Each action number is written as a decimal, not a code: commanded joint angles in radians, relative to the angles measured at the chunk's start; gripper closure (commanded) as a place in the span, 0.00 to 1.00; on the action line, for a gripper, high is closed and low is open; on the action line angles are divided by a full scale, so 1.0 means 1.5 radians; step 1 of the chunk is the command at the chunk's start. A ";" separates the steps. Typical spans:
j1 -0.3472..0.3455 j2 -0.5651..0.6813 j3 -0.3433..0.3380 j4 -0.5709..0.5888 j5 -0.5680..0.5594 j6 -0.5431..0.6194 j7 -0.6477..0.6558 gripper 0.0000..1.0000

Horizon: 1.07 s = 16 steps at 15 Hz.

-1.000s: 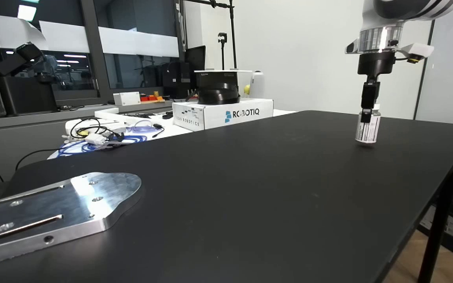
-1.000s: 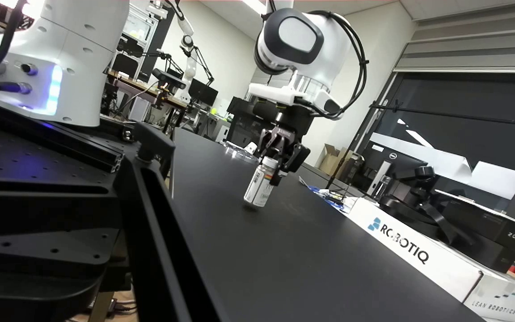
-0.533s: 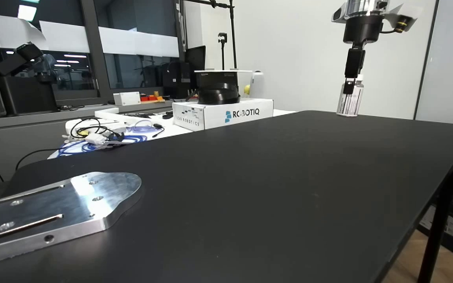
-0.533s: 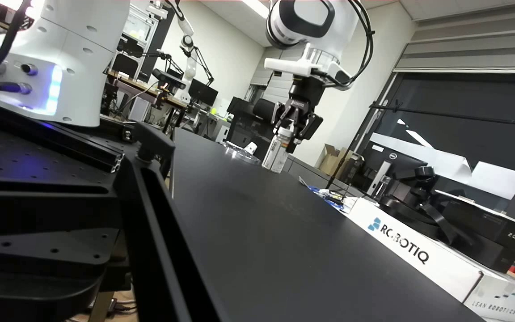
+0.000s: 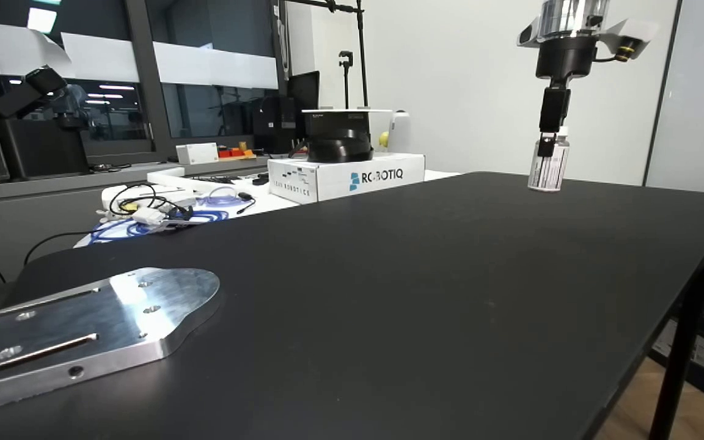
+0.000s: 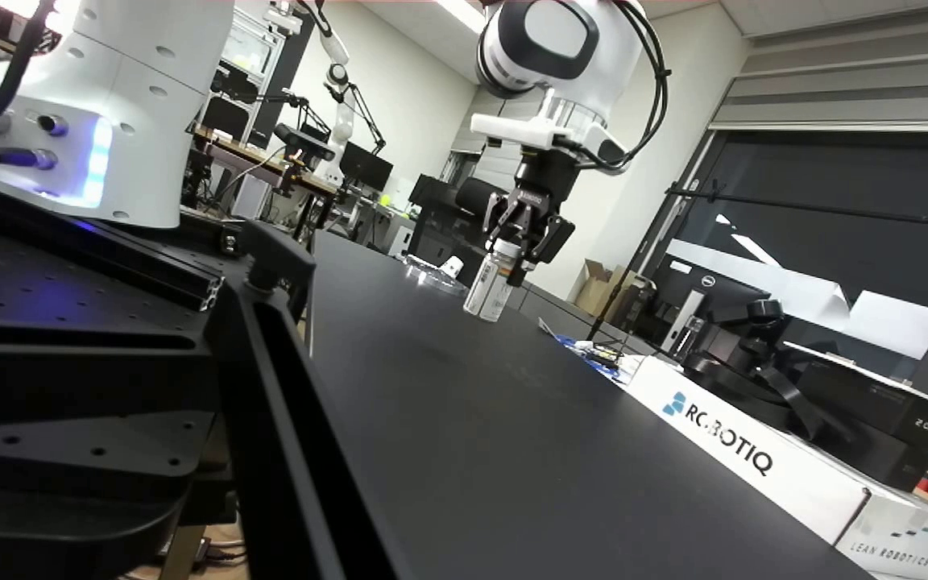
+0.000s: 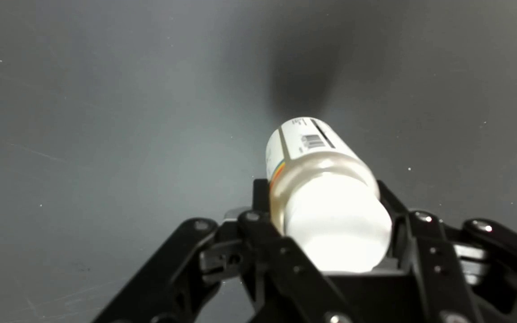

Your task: Move the bottle forward

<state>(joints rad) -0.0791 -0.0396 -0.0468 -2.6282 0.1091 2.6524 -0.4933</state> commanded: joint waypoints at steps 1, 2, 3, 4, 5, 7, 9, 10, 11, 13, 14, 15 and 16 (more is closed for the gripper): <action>0.004 0.022 -0.010 0.016 -0.024 0.018 0.018 0.69; -0.003 0.058 -0.014 0.049 -0.046 0.027 0.035 0.69; -0.008 0.090 -0.020 0.081 -0.059 0.035 0.044 0.69; -0.014 0.126 -0.026 0.120 -0.075 0.042 0.058 0.69; -0.020 0.159 -0.031 0.160 -0.082 0.039 0.066 0.69; -0.031 0.215 -0.034 0.237 -0.073 0.021 0.078 0.69; -0.045 0.269 -0.029 0.316 -0.064 0.006 0.086 0.69; -0.048 0.296 -0.028 0.356 -0.067 0.003 0.095 0.69; -0.049 0.320 -0.027 0.396 -0.070 -0.007 0.107 0.69; -0.050 0.366 -0.022 0.474 -0.066 -0.033 0.128 0.69; -0.051 0.387 -0.013 0.514 -0.059 -0.053 0.133 0.69; -0.050 0.408 -0.006 0.553 -0.056 -0.071 0.137 0.69; -0.047 0.422 0.001 0.578 -0.057 -0.086 0.140 0.69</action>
<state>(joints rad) -0.1441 0.4971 -0.0794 -1.9364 0.0210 2.6115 -0.3339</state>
